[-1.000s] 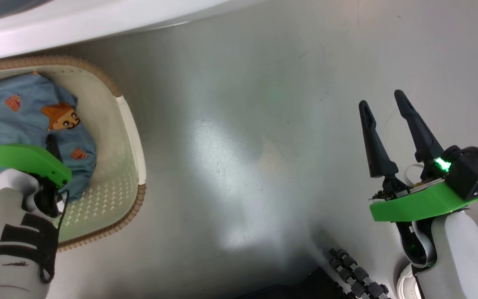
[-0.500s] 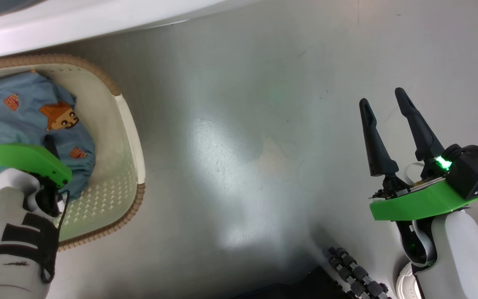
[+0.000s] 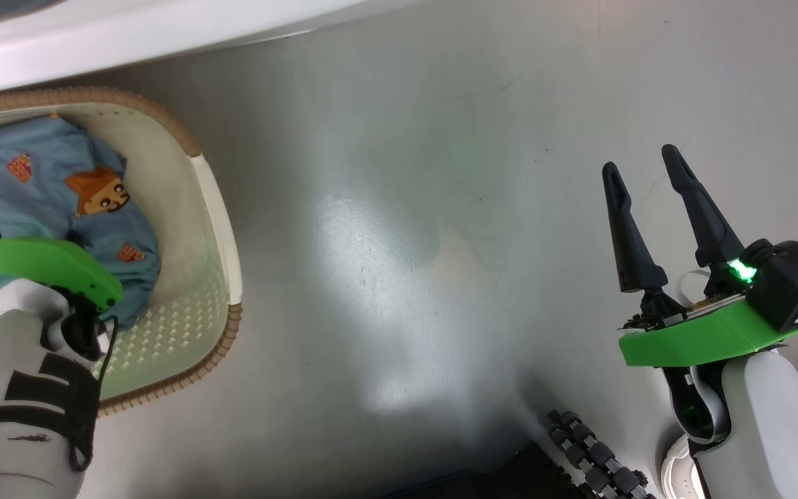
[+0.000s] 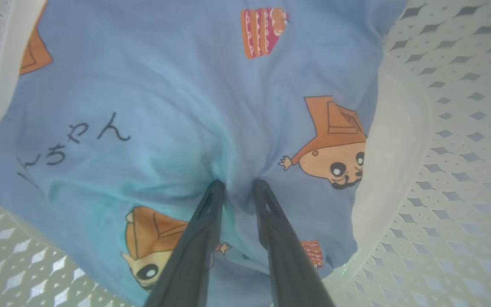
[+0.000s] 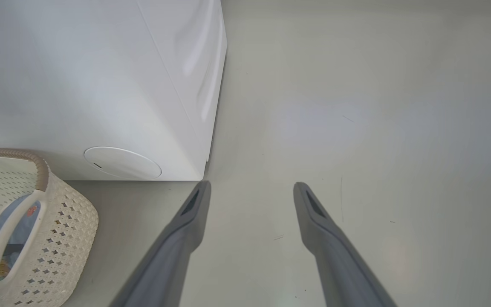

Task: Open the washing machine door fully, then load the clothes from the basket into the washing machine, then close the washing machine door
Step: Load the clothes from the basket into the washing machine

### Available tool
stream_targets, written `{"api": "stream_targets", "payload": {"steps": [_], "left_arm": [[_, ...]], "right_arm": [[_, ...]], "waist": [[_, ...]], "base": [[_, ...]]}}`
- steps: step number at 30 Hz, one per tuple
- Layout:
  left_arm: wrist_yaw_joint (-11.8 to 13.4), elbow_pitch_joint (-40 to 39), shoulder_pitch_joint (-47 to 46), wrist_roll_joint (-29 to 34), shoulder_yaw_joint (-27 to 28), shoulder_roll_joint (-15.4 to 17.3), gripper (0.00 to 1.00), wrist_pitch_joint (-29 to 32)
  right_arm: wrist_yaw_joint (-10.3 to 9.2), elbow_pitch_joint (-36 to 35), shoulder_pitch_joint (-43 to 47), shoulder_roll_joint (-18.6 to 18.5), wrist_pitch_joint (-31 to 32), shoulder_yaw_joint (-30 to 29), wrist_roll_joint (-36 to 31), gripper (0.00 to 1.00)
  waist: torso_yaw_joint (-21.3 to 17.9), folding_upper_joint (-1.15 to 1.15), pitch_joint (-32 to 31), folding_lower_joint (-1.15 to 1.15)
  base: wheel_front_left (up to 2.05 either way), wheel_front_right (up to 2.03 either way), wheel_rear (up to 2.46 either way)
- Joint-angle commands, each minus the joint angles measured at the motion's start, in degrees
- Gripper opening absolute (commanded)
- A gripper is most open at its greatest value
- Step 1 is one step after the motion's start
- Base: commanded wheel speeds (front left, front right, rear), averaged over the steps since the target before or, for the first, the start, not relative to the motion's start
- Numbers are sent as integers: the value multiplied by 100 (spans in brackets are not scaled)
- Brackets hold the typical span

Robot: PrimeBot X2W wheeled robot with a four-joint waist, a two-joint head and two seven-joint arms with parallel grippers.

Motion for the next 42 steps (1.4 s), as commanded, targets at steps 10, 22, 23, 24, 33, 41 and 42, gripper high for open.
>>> {"api": "stream_targets", "payload": {"steps": [10,22,23,24,33,41,42], "left_arm": [[18,-12,155,-66,4,195,0,-20],[9,-12,245,-113,-47,182,0,-53],[5,-12,272,-112,-59,172,0,-55],[-6,-12,298,-115,-67,167,0,-56],[-387,-12,546,-141,-150,-73,0,-541],[-647,-40,837,-125,-227,-294,0,-950],[-673,-60,890,-105,-246,-309,0,-981]], "right_arm": [[9,-117,165,-46,-27,76,90,100],[9,-82,160,-23,-27,65,91,100],[9,-75,158,-24,-27,66,90,100],[9,-69,154,-26,-27,68,90,100],[9,-82,178,-59,-27,-32,84,100],[9,-83,289,-121,-27,-100,33,100],[9,-81,305,-120,-27,-101,30,100]], "waist": [[0,0,-4,0],[33,0,-72,0],[47,0,-89,0],[62,0,-106,0],[280,0,-415,0],[528,0,-902,0],[554,0,-979,0]], "base": [[0,0,0],[0,0,0],[0,0,0],[0,0,0],[0,0,0],[0,0,0],[0,0,0]]}}
